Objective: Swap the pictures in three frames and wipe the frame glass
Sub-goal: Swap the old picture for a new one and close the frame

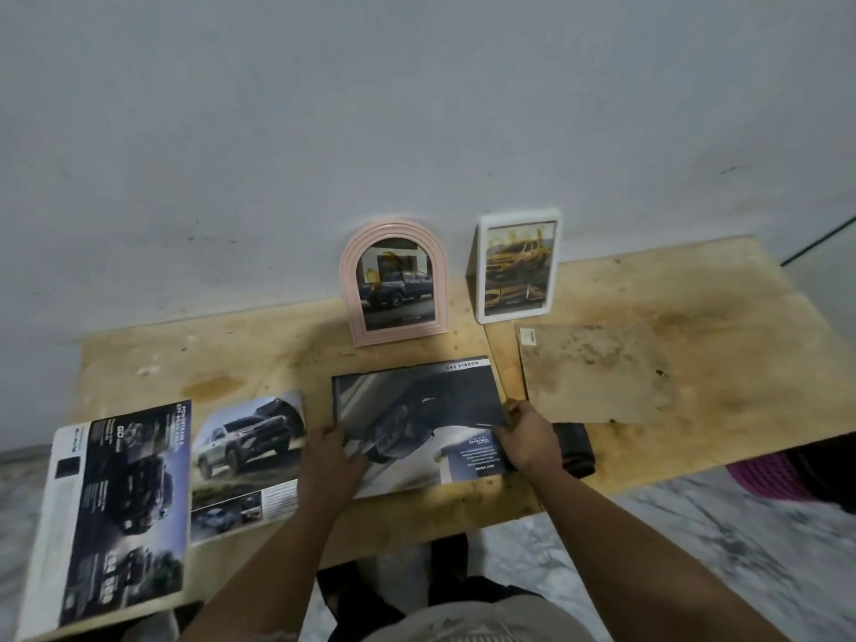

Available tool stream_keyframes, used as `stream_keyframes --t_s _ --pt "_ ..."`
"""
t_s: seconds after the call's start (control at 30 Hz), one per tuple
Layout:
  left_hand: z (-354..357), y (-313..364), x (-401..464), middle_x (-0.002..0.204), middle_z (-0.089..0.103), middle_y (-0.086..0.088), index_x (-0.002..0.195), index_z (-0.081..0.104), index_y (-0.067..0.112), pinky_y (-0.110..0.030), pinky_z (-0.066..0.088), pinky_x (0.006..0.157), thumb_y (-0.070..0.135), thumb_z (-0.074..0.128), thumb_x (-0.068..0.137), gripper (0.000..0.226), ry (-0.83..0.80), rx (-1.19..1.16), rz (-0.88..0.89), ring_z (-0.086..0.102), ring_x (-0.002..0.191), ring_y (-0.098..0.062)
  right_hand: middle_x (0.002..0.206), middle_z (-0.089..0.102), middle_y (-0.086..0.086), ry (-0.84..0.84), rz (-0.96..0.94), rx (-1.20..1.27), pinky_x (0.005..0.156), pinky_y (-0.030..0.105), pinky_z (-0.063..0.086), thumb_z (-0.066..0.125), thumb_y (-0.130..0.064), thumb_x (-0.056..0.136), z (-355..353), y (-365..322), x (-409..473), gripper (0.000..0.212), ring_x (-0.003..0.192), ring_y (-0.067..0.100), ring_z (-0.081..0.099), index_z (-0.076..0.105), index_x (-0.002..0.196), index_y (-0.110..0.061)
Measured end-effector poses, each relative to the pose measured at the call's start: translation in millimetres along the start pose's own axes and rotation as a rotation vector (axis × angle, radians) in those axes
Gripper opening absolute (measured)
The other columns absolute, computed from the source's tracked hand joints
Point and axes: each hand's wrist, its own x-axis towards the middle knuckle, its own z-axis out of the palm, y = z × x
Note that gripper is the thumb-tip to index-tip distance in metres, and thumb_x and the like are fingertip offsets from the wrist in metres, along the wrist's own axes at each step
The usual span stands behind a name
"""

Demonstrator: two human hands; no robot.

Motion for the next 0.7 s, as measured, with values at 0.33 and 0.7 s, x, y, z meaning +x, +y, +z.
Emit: stream_keyframes --t_s 0.33,0.7 --pt "-1 4 -3 0.156 0.038 -0.014 0.154 0.041 0.014 -0.043 0.049 0.106 0.047 0.074 0.087 0.081 -0.056 0.235 0.048 0.051 0.132 -0.037 0.136 0.039 0.005 -0.115 -0.259 -0.306 0.097 0.041 0.055 0.061 -0.043 0.098 7 9 12 0.056 0.112 0.026 0.060 0.043 0.150 -0.032" --pt "1 5 -4 0.163 0.022 -0.013 0.162 0.023 0.017 -0.049 0.045 0.112 0.054 0.064 0.094 0.088 -0.114 0.335 0.051 0.038 0.142 -0.039 0.144 0.026 0.013 -0.165 -0.317 -0.535 0.104 0.045 0.050 0.051 -0.050 0.101 17 6 19 0.072 0.126 0.030 0.050 0.012 0.160 -0.038"
